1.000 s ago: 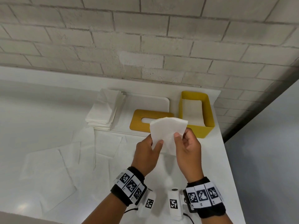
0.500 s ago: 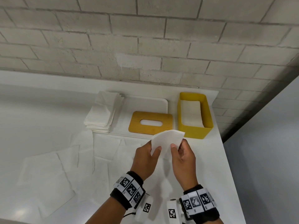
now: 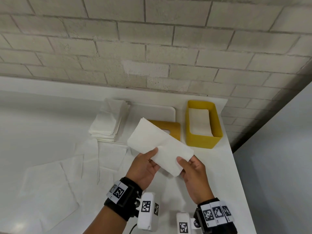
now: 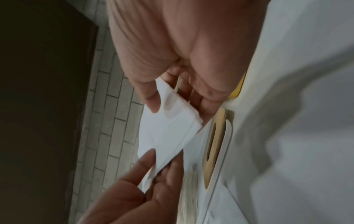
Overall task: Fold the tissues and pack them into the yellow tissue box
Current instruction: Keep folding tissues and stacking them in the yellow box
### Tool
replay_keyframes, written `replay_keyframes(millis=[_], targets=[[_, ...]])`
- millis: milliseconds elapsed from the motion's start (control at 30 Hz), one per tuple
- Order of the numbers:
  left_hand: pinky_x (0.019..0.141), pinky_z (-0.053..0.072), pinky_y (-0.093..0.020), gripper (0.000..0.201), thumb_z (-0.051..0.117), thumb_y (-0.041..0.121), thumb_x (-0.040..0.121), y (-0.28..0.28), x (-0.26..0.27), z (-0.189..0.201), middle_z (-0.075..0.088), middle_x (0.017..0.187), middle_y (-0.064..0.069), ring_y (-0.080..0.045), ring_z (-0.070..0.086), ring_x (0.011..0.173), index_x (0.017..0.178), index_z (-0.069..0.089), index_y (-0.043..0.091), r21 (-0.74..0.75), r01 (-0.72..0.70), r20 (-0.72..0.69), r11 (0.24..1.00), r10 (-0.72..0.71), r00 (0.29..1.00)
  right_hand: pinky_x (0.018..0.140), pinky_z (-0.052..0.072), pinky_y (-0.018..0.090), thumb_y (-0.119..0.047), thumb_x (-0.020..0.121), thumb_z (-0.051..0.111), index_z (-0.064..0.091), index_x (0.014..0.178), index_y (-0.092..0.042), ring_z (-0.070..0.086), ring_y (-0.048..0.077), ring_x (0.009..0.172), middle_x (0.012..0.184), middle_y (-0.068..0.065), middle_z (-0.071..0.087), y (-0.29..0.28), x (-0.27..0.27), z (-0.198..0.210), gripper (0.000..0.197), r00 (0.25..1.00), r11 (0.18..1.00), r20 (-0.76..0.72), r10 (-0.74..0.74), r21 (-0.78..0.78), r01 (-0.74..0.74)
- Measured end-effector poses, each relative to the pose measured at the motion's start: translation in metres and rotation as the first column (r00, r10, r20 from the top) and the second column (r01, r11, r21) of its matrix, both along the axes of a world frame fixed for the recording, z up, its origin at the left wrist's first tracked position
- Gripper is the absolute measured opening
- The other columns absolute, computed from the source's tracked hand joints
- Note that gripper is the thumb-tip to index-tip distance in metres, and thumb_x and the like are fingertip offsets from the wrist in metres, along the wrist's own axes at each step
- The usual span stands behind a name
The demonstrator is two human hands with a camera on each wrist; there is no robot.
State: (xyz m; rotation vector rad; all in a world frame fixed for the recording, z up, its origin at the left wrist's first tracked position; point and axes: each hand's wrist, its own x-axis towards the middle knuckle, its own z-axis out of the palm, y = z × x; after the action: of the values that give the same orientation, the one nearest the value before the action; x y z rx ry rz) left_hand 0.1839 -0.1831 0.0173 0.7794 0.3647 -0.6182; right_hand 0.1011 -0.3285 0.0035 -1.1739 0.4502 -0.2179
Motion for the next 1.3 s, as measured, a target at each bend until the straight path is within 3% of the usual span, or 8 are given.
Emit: replay_keyframes(millis=[200,333,567,700,867,933,1100,1300], targets=[[0.087,0.063,-0.035,0.029,0.061,0.007,0.099,0.009,0.003,-0.007,0.075,0.122,-0.012,-0.022,0.076,0.104,0.128,0.065,0.011,0.061,-0.058,0.029,0.996,0.057,0.998,0.096,0.056,0.043,-0.011,0.101,0.059,0.072,0.119,-0.017,0.071,0.023,0.110,0.114,0.003,0.077,0.004,0.002,0.003,0.023,0.993,0.998,-0.098,-0.060,-0.028,0.058],[0.096,0.055,-0.040,0.026,0.055,0.015,0.105,0.041,0.015,-0.017,0.073,0.125,-0.008,-0.024,0.073,0.109,0.129,0.063,0.014,0.181,-0.119,0.077,0.976,0.107,0.991,0.091,0.060,0.041,-0.001,0.099,0.055,0.069,0.115,-0.006,0.074,0.023,0.103,0.113,0.011,0.076,-0.025,0.006,0.023,0.023,0.978,0.937,-0.042,-0.203,0.282,0.206],[0.097,0.056,-0.042,0.017,0.060,0.014,0.102,0.089,-0.004,-0.026,0.080,0.106,0.000,-0.023,0.075,0.104,0.115,0.071,0.017,0.671,0.019,0.254,0.741,-0.254,0.933,0.068,0.064,0.032,0.004,0.101,0.047,0.055,0.135,-0.001,0.075,0.027,0.097,0.113,0.015,0.074,-0.081,0.036,0.034,0.035,0.849,0.698,-0.077,-0.523,0.534,0.478],[0.092,0.058,-0.043,0.013,0.065,0.016,0.099,0.107,-0.018,-0.034,0.080,0.100,0.002,-0.016,0.077,0.095,0.107,0.074,0.020,0.766,-0.005,0.285,0.643,-0.332,0.899,0.076,0.064,0.039,0.007,0.101,0.041,0.052,0.137,0.004,0.077,0.027,0.079,0.086,0.015,0.078,-0.091,0.061,0.038,0.038,0.823,0.678,-0.078,-0.563,0.527,0.513],[0.086,0.059,-0.041,0.014,0.066,0.016,0.098,0.123,-0.026,-0.041,0.081,0.099,0.005,-0.018,0.077,0.094,0.103,0.075,0.027,0.799,-0.053,0.305,0.599,-0.328,0.894,0.086,0.060,0.044,0.010,0.099,0.040,0.052,0.138,0.002,0.068,0.037,0.110,0.122,0.024,0.067,-0.090,0.089,0.043,0.041,0.824,0.679,-0.077,-0.561,0.526,0.512],[0.084,0.059,-0.040,0.024,0.066,0.015,0.099,0.127,-0.030,-0.041,0.081,0.098,0.007,-0.016,0.078,0.092,0.095,0.075,0.037,0.817,-0.073,0.322,0.572,-0.347,0.881,0.095,0.056,0.047,0.011,0.098,0.039,0.057,0.128,0.001,0.065,0.040,0.116,0.116,0.022,0.068,-0.090,0.099,0.045,0.036,0.816,0.671,-0.076,-0.574,0.527,0.521],[0.084,0.060,-0.039,0.036,0.066,0.014,0.098,0.131,-0.039,-0.039,0.080,0.097,0.011,-0.009,0.077,0.088,0.089,0.072,0.049,0.848,-0.080,0.315,0.525,-0.377,0.871,0.082,0.061,0.047,0.012,0.098,0.037,0.060,0.101,-0.005,0.067,0.037,0.104,0.105,0.019,0.067,-0.088,0.116,0.044,0.029,0.799,0.634,-0.107,-0.591,0.551,0.542],[0.086,0.059,-0.039,0.038,0.066,0.011,0.098,0.133,-0.045,-0.038,0.080,0.096,0.011,-0.009,0.077,0.087,0.088,0.072,0.048,0.852,-0.080,0.309,0.517,-0.374,0.874,0.100,0.054,0.049,0.012,0.098,0.038,0.060,0.105,-0.004,0.068,0.034,0.092,0.109,0.020,0.066,-0.085,0.126,0.043,0.029,0.792,0.601,-0.097,-0.602,0.598,0.530]])
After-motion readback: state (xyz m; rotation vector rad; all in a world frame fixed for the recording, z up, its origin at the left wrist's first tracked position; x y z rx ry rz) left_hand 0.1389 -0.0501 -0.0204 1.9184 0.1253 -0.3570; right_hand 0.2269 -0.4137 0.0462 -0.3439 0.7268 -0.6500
